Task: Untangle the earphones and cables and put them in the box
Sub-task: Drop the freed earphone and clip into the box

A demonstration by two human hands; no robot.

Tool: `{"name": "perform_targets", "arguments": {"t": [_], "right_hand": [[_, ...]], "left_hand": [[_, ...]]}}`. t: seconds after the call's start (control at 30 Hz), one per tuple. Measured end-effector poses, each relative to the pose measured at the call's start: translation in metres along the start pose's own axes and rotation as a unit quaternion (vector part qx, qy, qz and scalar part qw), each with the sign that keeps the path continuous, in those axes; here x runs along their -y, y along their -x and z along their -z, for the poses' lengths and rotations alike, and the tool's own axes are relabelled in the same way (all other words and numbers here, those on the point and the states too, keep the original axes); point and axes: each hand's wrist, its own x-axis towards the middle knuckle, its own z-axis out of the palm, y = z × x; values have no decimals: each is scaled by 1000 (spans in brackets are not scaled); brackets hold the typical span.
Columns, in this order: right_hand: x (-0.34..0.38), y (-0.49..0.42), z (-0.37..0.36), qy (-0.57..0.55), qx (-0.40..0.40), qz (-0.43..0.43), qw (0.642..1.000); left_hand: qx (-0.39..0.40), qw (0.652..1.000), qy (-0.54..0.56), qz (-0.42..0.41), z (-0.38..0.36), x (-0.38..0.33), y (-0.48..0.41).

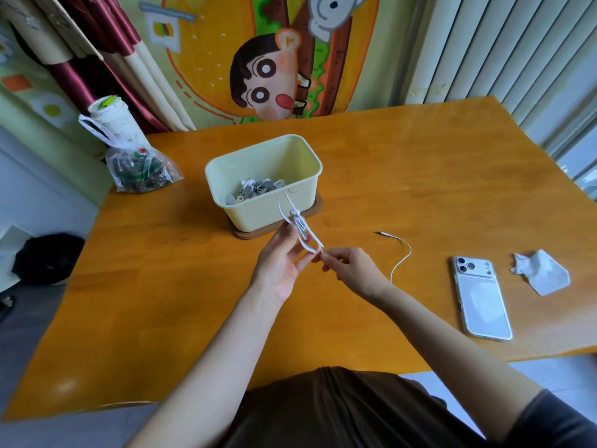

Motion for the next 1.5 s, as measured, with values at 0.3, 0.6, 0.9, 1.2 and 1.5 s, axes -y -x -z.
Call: {"name": "perform_targets", "arguments": {"t": [0.3, 0.6, 0.9, 1.2, 1.5], "right_hand": [[13, 11, 1, 170, 30, 100, 980], [20, -2, 42, 173, -28, 109, 978], [3, -20, 59, 159, -66, 64, 983], [-8, -6, 27, 5, -20, -10, 1000], [-3, 9, -6, 103, 31, 43, 993]], "left_hand": [[-127, 951, -263, -100, 8, 14, -2], [-25, 908, -409, -90, 27, 18, -5], [118, 919, -371, -63, 9, 20, 1], [88, 977, -192, -41, 1, 18, 2], [-103, 995, 2, 14, 6, 14, -9]]}}
